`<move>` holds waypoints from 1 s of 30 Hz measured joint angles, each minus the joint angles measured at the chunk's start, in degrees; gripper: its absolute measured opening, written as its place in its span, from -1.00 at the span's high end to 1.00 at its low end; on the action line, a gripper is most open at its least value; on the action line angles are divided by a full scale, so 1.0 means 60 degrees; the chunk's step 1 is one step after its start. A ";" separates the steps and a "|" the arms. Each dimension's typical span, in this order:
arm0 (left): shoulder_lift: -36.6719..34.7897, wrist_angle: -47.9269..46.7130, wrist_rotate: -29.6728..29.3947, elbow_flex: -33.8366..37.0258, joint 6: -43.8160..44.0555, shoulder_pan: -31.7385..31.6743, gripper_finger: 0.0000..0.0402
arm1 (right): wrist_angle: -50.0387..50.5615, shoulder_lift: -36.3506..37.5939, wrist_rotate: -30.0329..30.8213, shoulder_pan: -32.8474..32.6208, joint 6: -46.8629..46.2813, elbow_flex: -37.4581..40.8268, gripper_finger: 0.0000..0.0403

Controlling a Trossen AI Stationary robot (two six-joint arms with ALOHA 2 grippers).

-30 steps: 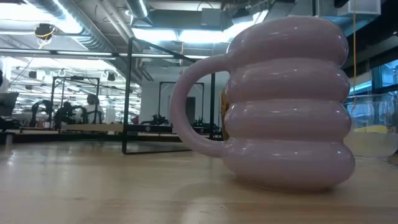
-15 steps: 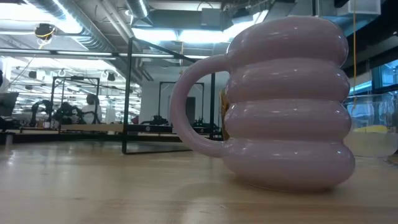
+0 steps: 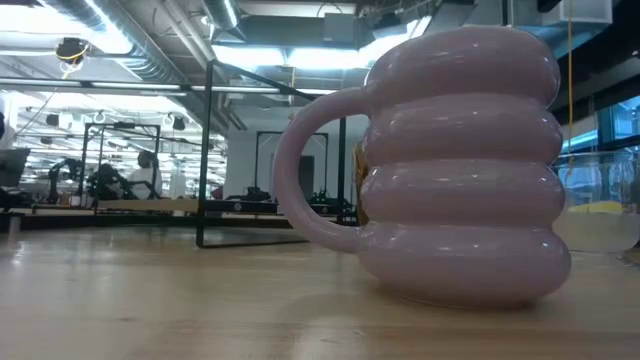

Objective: Stack small to large cups/mugs on shelf

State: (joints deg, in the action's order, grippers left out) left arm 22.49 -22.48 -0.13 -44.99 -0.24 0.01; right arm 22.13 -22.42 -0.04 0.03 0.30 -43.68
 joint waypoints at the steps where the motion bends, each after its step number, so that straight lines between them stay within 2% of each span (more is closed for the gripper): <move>1: 0.0000 0.0000 -0.0002 0.0000 0.0002 0.0004 0.86 | 0.0000 -0.0002 0.0000 0.0000 0.0000 0.0000 0.75; 12: 0.0001 0.0000 -0.0001 0.0000 0.0002 0.0004 0.86 | -0.0347 0.0002 -0.0002 0.0000 -0.0041 0.0000 0.75; 20: -0.0002 0.0000 0.0001 0.0000 0.0002 0.0001 0.86 | -0.0994 0.0007 0.0184 0.0007 -0.2131 0.0004 0.75; 30: -0.0002 0.0000 0.0002 0.0000 0.0002 0.0003 0.86 | -0.1009 0.0012 0.0169 0.0007 -0.2222 0.0004 0.75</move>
State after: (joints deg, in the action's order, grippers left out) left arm 22.48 -22.48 -0.12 -44.99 -0.23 0.03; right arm 16.08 -22.35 0.97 0.08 -13.04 -43.66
